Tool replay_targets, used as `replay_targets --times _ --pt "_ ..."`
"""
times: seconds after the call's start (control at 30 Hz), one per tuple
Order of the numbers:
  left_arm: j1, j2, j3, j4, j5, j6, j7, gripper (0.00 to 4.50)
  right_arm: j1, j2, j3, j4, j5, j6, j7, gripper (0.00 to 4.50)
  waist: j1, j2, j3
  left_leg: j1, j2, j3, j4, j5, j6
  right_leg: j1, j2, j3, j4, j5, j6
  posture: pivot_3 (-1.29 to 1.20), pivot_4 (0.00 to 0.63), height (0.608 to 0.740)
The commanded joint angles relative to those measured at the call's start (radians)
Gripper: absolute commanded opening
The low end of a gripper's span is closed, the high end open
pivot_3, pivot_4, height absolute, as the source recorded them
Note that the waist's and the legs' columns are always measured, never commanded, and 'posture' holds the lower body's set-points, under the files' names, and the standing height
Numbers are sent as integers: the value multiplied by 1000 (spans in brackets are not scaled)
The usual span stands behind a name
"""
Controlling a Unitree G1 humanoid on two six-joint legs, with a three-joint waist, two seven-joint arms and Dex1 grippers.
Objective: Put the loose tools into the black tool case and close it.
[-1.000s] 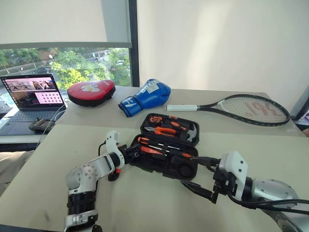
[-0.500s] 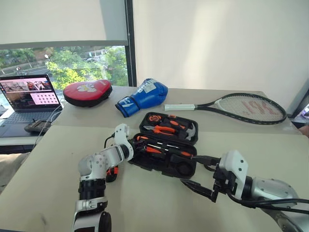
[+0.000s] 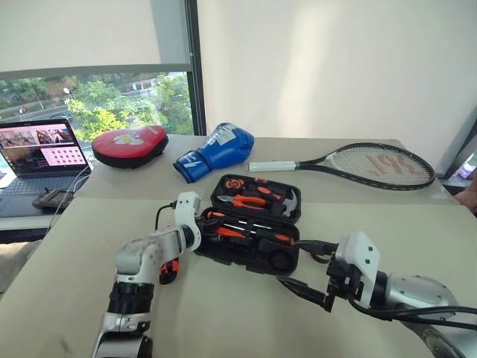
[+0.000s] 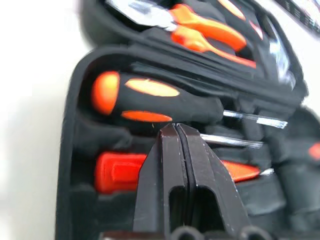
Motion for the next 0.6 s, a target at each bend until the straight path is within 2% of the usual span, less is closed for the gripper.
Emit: replay_targets --times 0.03,0.23,0.4,0.53,0.57,0.6 --pt "20 -7 -89 182 109 -82 -35 82 -5 -1 -17 -14 4 -14 2 4500 10 0 0 0 0 -1 0 1 0 1 -1 0 0 -1 -2 0 150 740" --pt "-26 -35 -168 334 214 -221 -81 82 6 -8 -28 -28 9 -3 0 4500 18 -2 -4 3 -1 0 0 2 2 3 0 -3 0 -2 4 0 150 740" --pt "-19 -50 -171 361 248 -297 -120 82 12 -9 -33 -40 14 4 -7 4500 27 -1 -7 5 -1 0 0 2 3 3 -1 -5 -2 -1 10 0 150 740" --pt "-60 -106 83 159 22 -331 -125 82 11 -10 -39 -45 20 7 -10 4500 23 -3 -6 3 -1 0 0 2 3 3 -3 -4 -1 -2 12 0 150 740" --pt "-69 -82 137 96 -25 -297 -123 82 10 -9 -40 -43 21 6 -9 4500 20 -6 -3 -2 0 0 1 2 3 0 -4 -2 -1 -1 14 0 150 740" --pt "-77 -52 183 46 -55 -267 -109 317 6 -8 -39 -39 22 3 -7 4500 17 -10 0 -6 0 -1 1 4 2 -4 -4 -1 0 4 10 0 150 740"
